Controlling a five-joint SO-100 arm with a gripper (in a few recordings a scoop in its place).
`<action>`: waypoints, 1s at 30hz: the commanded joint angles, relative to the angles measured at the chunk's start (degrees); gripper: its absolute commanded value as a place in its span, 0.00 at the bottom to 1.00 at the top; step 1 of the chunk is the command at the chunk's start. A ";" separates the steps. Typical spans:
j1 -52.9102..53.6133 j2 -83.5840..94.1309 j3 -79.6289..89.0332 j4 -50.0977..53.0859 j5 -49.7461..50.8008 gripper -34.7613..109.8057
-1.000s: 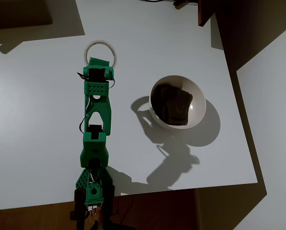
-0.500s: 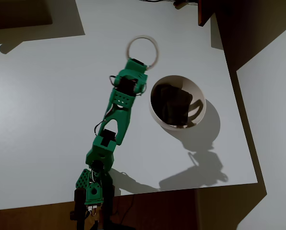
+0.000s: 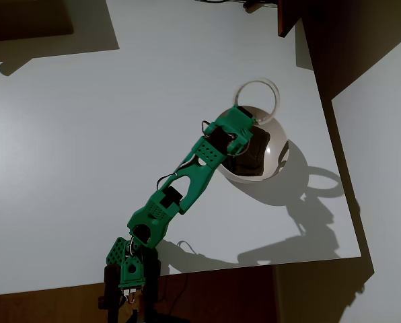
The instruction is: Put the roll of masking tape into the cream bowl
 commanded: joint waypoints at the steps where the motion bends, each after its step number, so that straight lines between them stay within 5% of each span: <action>1: 5.19 -0.79 -4.57 -2.46 -2.37 0.18; 16: 16.08 -11.78 -4.92 0.09 -9.84 0.18; 30: 8.17 -13.18 -4.92 3.25 -8.53 0.18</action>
